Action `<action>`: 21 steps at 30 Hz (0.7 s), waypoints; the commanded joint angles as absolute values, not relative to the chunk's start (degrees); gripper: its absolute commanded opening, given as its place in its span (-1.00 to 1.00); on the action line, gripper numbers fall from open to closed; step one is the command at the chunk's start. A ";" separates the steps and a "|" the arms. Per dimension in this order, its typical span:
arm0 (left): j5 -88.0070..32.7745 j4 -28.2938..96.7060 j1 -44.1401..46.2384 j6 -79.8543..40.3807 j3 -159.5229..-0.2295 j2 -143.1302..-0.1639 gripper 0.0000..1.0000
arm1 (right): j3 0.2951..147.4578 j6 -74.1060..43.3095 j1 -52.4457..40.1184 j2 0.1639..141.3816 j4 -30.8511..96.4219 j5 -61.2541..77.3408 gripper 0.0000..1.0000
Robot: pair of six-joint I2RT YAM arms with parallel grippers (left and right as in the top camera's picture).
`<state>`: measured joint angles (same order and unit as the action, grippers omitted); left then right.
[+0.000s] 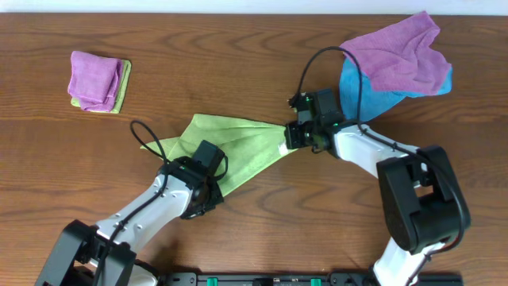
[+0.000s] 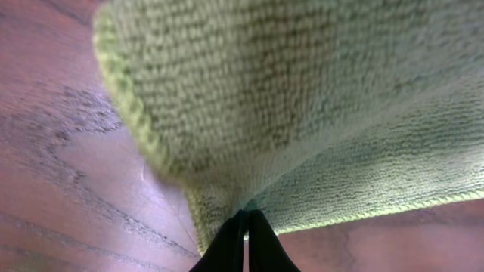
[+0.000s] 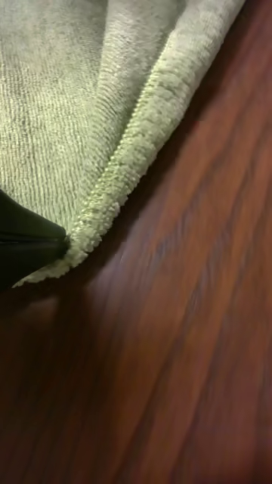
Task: Fold the cloth
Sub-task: 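Stretch the green cloth between both grippers, right pulling up-right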
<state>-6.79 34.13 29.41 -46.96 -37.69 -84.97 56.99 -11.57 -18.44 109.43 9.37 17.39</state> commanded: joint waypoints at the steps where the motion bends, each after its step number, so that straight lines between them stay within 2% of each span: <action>1: -7.73 36.16 32.18 -47.86 -34.48 -87.74 -0.88 | 55.20 -12.80 -16.40 112.07 12.51 10.22 -0.97; 12: -7.75 38.59 35.79 -48.51 -34.48 -87.74 -0.88 | 55.20 -12.82 -16.47 111.33 23.11 10.02 -0.97; 21: -10.11 41.45 37.12 -48.53 -34.48 -87.72 -0.88 | 55.20 -15.70 -16.49 103.72 33.78 7.14 -0.97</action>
